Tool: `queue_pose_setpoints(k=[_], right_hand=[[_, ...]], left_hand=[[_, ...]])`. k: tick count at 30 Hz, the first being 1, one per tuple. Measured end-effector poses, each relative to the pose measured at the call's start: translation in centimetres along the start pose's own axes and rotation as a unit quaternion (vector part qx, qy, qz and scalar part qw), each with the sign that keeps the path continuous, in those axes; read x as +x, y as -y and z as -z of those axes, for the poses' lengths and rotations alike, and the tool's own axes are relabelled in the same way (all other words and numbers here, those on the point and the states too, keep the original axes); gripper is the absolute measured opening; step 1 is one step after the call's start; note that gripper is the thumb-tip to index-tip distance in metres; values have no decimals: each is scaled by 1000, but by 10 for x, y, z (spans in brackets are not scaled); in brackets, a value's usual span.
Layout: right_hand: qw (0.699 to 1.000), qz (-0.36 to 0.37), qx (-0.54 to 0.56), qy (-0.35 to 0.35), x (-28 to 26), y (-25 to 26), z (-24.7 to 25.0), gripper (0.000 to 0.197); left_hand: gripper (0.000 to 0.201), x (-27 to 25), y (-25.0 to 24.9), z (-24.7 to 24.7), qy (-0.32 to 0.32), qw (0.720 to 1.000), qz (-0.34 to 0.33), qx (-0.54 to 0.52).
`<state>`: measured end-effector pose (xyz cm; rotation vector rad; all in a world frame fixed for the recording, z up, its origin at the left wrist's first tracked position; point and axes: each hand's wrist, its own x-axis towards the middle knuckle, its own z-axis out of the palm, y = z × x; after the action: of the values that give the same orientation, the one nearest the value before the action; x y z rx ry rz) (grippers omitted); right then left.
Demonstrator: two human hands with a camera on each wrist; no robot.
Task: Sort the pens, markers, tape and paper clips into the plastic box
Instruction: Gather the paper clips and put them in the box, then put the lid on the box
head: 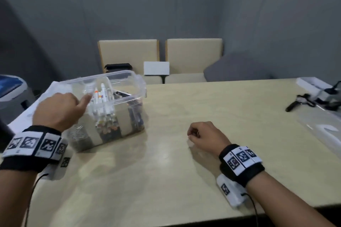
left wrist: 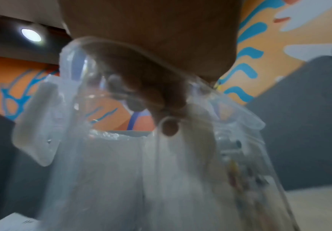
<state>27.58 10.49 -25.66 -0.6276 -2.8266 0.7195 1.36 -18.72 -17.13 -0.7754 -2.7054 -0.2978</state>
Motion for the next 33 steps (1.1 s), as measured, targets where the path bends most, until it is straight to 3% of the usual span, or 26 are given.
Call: queue_pose_setpoints(k=[5,8,12,14,18,20,23,24,31,33], right_hand=[[998,-32,-16,-44,5,-30,27,11],[994,-81,-32,-61,7,-58,47,13],[979,-170,-58,-98,-1,-106,76,15],[959,-235,-114,-113,-9,-138,95,26],[884,-403,-182,-151,-34,-195,129,62],[852,-455,-237,-105,-55,-212,130,60],[813,-442,-378,-8,-72,-219,119,35],[810,-439,-389,-6,-74,-217,118,33],[844,-315,-432,44,-78,-167,120,29],[844,-296,-447,22,-79,-135,130,22]], left_hand=[[92,16,0,-31,-30,990,-136,-15],[84,22,-21,-56,-46,986,-159,-36],[81,28,-65,-77,-13,980,-182,-83],[84,25,-98,-67,-27,971,-230,-56],[81,3,-155,-37,-90,956,-279,17],[78,-1,-167,-31,-88,958,-271,21],[77,-4,-171,-30,-84,962,-259,18],[76,-5,-170,-31,-88,961,-261,13],[75,-6,-164,-30,-97,956,-275,-19],[75,-4,-163,-29,-102,959,-259,-62]])
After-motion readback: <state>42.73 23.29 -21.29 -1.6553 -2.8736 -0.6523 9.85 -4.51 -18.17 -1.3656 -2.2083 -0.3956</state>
